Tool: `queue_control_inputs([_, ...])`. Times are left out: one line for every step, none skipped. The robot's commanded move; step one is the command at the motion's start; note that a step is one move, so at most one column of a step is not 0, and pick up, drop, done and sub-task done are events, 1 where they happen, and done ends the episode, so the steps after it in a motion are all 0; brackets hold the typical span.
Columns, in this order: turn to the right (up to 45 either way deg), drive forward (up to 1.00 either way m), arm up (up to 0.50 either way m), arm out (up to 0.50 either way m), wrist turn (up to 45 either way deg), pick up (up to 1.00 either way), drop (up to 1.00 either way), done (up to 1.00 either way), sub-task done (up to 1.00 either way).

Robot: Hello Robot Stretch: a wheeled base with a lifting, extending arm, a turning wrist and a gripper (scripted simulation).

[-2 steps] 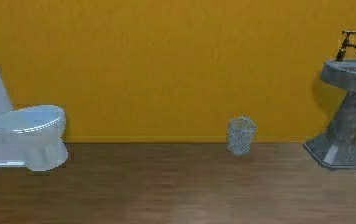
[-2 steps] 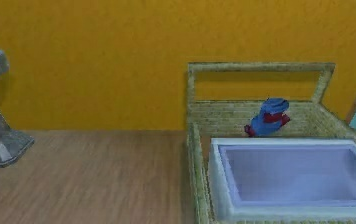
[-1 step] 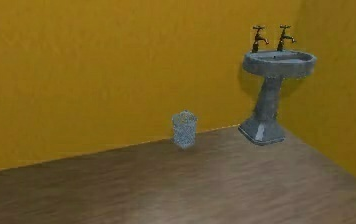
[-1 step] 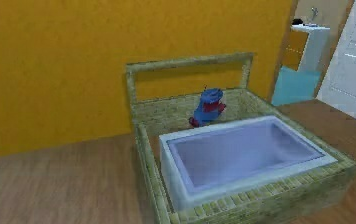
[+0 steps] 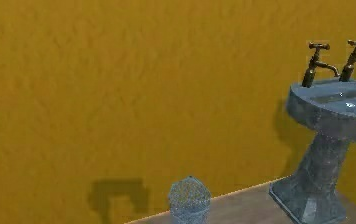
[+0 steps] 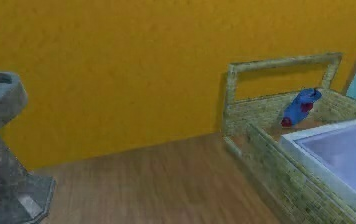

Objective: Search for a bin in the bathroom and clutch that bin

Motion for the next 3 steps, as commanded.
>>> queue_control_inputs([24.0,0.00,0.00,0.00,0.0,0.00,0.00,0.00,0.00])
queue_control_inputs([0.0,0.05,0.00,0.00,0.0,0.00,0.00,0.00,0.00])
queue_control_inputs([-45.0,0.00,0.00,0.00,0.0,0.00,0.00,0.00,0.00])
